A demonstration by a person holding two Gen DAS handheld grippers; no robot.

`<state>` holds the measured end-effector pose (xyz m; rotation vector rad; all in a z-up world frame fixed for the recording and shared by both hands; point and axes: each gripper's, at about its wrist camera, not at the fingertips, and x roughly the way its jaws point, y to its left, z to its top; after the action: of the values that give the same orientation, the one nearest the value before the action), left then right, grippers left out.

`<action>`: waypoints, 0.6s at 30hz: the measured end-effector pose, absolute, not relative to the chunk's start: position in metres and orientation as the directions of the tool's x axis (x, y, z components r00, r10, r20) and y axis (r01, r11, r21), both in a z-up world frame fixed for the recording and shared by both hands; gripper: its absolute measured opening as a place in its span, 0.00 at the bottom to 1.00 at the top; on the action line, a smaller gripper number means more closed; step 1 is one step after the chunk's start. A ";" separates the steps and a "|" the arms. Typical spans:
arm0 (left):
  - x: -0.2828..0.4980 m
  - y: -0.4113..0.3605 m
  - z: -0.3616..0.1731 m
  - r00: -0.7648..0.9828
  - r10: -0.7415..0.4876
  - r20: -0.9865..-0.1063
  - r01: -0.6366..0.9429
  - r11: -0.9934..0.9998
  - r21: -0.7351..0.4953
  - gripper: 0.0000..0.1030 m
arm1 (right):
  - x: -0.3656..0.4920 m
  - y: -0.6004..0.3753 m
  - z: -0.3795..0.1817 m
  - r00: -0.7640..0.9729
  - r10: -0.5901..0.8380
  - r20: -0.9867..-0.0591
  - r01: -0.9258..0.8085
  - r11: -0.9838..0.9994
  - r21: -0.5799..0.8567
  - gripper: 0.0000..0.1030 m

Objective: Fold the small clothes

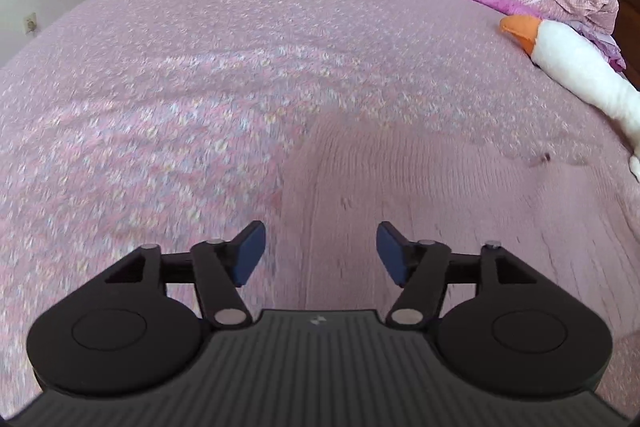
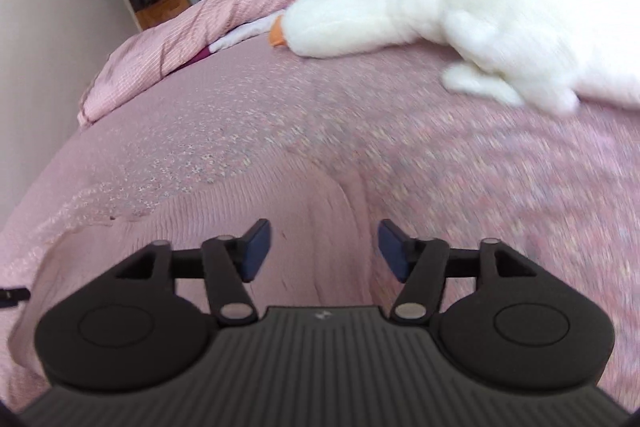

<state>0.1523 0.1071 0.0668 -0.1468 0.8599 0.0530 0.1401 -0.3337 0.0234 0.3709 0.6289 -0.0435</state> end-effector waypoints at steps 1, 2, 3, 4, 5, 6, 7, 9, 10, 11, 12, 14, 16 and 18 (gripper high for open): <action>0.146 0.107 0.067 0.648 -0.018 -0.761 -0.108 0.988 -0.115 0.70 | 0.135 -0.337 0.021 0.806 0.078 -0.587 0.159 0.927 0.341 0.64; 0.141 0.106 0.067 0.644 -0.023 -0.765 -0.108 0.987 -0.121 0.70 | 0.131 -0.339 0.018 0.802 0.080 -0.592 0.166 0.922 0.351 0.64; 0.135 0.104 0.067 0.641 -0.028 -0.767 -0.107 0.986 -0.126 0.70 | 0.126 -0.341 0.014 0.799 0.082 -0.596 0.171 0.919 0.355 0.64; 0.130 0.102 0.067 0.638 -0.031 -0.769 -0.105 0.986 -0.127 0.71 | 0.122 -0.342 0.011 0.795 0.083 -0.601 0.176 0.916 0.359 0.64; 0.126 0.100 0.067 0.633 -0.033 -0.773 -0.102 0.987 -0.126 0.71 | 0.119 -0.344 0.007 0.790 0.085 -0.607 0.183 0.913 0.365 0.64; 0.121 0.099 0.066 0.629 -0.035 -0.777 -0.098 0.987 -0.124 0.72 | 0.116 -0.345 0.004 0.783 0.091 -0.615 0.190 0.907 0.376 0.64; 0.117 0.097 0.066 0.626 -0.036 -0.779 -0.094 0.988 -0.122 0.73 | 0.115 -0.347 0.000 0.776 0.103 -0.623 0.196 0.898 0.393 0.64; 0.110 0.094 0.065 0.622 -0.032 -0.783 -0.095 0.989 -0.117 0.73 | 0.111 -0.350 -0.006 0.769 0.140 -0.624 0.198 0.876 0.440 0.65; 0.107 0.093 0.064 0.619 -0.030 -0.785 -0.098 0.988 -0.115 0.73 | 0.109 -0.350 -0.008 0.770 0.159 -0.619 0.190 0.868 0.459 0.66; 0.105 0.092 0.064 0.615 -0.030 -0.788 -0.099 0.988 -0.115 0.74 | 0.107 -0.349 -0.009 0.771 0.176 -0.612 0.179 0.863 0.473 0.66; 0.103 0.091 0.063 0.613 -0.029 -0.790 -0.100 0.989 -0.113 0.74 | 0.106 -0.348 -0.010 0.771 0.196 -0.606 0.166 0.856 0.489 0.66; 0.100 0.090 0.063 0.607 -0.021 -0.794 -0.099 0.990 -0.102 0.74 | 0.105 -0.347 -0.012 0.765 0.259 -0.589 0.134 0.831 0.540 0.66; 0.098 0.089 0.063 0.601 -0.010 -0.799 -0.104 0.990 -0.091 0.74 | 0.104 -0.344 -0.017 0.761 0.305 -0.572 0.119 0.802 0.585 0.66; 0.097 0.089 0.063 0.595 -0.005 -0.804 -0.116 0.989 -0.093 0.74 | 0.101 -0.340 -0.019 0.775 0.292 -0.561 0.117 0.805 0.581 0.66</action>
<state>0.0967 0.0892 0.0629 -0.1405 0.9325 0.0645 0.1014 -0.3400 -0.0191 0.6397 0.6895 0.1024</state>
